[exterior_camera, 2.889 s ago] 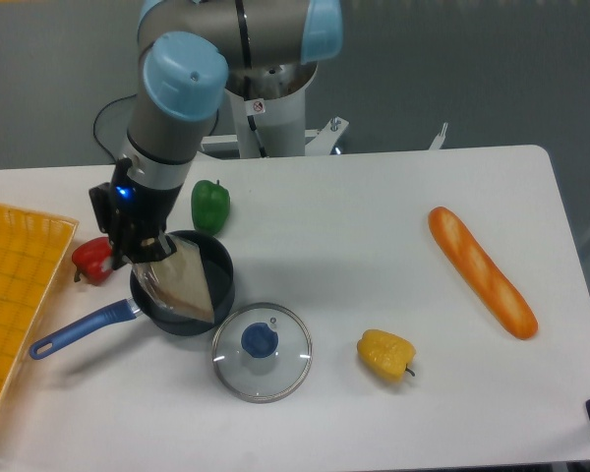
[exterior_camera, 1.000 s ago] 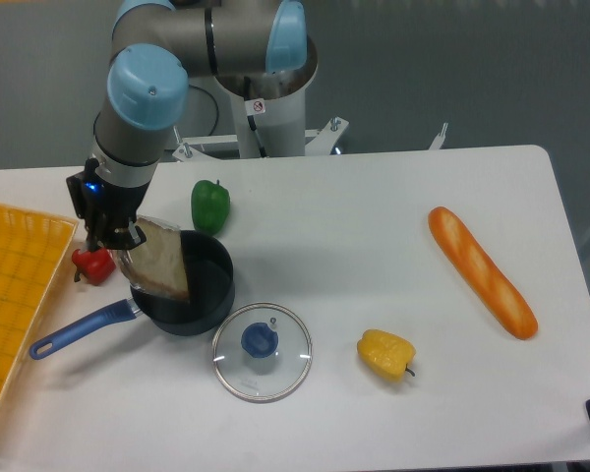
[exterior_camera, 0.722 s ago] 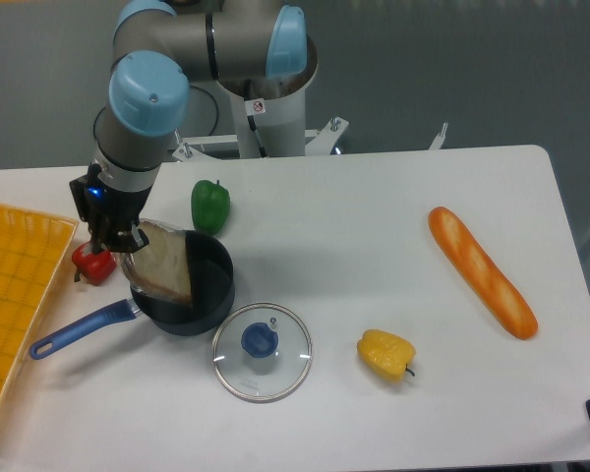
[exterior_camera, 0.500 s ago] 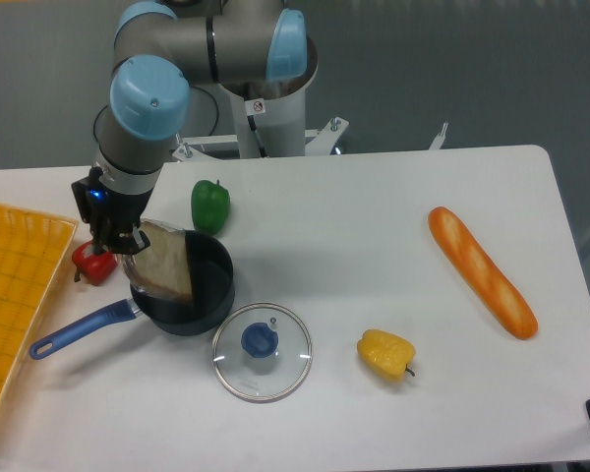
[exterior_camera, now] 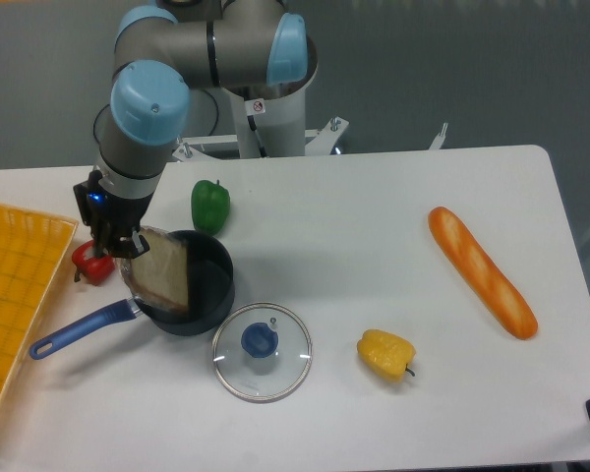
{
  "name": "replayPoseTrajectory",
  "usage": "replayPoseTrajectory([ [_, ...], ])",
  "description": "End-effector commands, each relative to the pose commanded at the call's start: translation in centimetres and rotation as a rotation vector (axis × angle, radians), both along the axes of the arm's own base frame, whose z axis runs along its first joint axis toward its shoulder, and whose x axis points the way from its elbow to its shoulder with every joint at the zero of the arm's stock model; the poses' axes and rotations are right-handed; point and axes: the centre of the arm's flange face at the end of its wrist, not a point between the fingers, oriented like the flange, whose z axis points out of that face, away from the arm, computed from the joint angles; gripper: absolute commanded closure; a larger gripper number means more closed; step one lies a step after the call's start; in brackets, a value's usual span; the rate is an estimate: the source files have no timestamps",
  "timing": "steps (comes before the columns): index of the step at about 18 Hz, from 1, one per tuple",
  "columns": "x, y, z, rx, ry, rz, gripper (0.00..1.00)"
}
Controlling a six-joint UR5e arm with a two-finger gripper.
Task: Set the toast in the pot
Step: 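Lower the toast slice edge-first into the saucepan, then tilt the toast down flat into the saucepan and release it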
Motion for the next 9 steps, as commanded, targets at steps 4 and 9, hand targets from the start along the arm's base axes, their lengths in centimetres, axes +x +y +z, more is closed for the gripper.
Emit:
replayPoseTrajectory([
  [4, -0.01, 0.01, -0.32, 0.007, 0.009, -0.034, 0.84],
  [9, -0.3, -0.27, -0.71, -0.015, 0.061, -0.061, 0.82],
])
